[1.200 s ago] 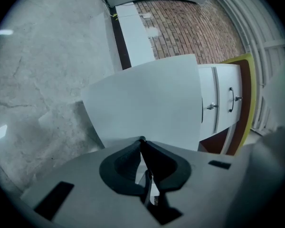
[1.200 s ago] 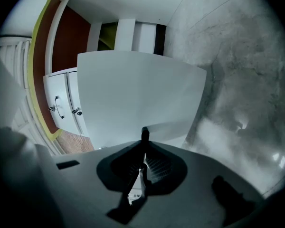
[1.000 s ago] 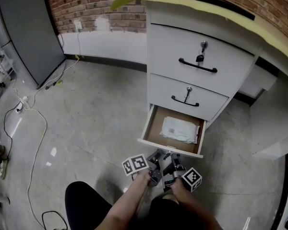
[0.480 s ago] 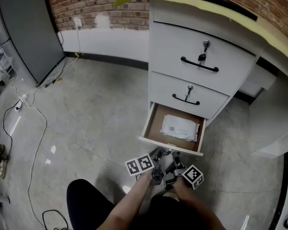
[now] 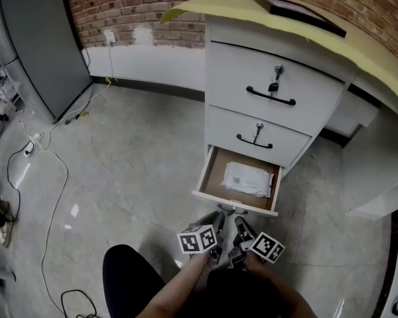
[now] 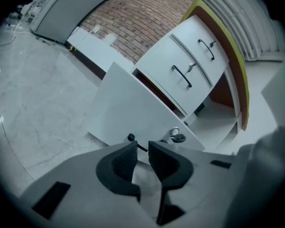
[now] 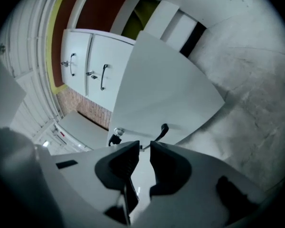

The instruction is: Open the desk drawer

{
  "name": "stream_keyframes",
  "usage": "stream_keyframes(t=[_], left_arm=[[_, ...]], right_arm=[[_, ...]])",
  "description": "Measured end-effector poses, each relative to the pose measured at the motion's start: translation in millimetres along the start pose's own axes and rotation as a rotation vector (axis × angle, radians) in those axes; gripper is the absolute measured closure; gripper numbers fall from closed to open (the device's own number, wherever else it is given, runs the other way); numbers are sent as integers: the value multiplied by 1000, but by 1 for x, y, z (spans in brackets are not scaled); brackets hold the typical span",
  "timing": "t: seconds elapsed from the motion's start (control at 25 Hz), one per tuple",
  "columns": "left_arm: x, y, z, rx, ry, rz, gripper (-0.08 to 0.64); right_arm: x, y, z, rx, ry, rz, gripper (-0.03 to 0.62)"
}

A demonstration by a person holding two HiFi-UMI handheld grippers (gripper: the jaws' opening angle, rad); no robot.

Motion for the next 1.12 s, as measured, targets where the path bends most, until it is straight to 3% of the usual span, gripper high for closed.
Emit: stream_keyframes(t=[0.12, 0.32, 0.44, 0.68, 0.96, 1.12], left_arm=[[-9, 14, -1, 120, -40, -13, 496], [-16, 38, -20, 293, -56, 47, 528], [-17, 54, -35, 344, -54, 92, 531], [-12, 93, -69, 440, -42, 204, 531], [-2, 128, -116, 534, 4, 263, 531], [1, 138, -133, 554, 16, 275, 534]], right_arm=[[-5, -16, -5, -158, -45, -29, 526], [-15, -47, -15, -420, -75, -103, 566], [-28, -68, -29, -570, -50, -153, 578], [-53, -122, -74, -778, 69, -238, 580], [-58, -157, -109, -900, 170, -180, 580], [-60, -165, -111, -884, 220, -121, 580]])
Point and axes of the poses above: the fingertips, and each gripper's own axes: x forward along the fingers, y to its right, z out of its underside, the point moved 8 cm from there along -x, backward along the fingers, and after that the axes turned 13 degrees about z, right-handed, at the moved point
